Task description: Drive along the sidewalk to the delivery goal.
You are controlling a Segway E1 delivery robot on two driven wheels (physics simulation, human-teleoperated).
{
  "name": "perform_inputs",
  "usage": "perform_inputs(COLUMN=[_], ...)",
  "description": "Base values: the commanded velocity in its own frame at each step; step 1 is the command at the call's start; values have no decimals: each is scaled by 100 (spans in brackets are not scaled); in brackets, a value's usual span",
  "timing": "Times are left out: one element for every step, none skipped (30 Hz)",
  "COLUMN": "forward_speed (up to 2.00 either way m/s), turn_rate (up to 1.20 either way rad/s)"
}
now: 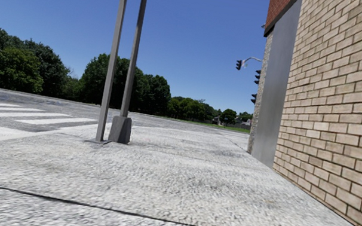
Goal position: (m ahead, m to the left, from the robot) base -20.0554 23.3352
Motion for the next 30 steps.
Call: perform_inputs(forward_speed=[200, 200, 200, 200, 200, 200, 200, 200, 200, 200, 200, 200, 200, 200, 200, 200, 200, 200, 200, 200, 200, 200, 200, 200, 200, 200, 200, 200, 200, 200], turn_rate=[0, 0, 0, 0, 0, 0, 0, 0, 0, 0, 0, 0, 0, 0, 0, 0, 0, 0, 0, 0, 0, 0, 0, 0, 0, 0, 0, 0, 0, 0])
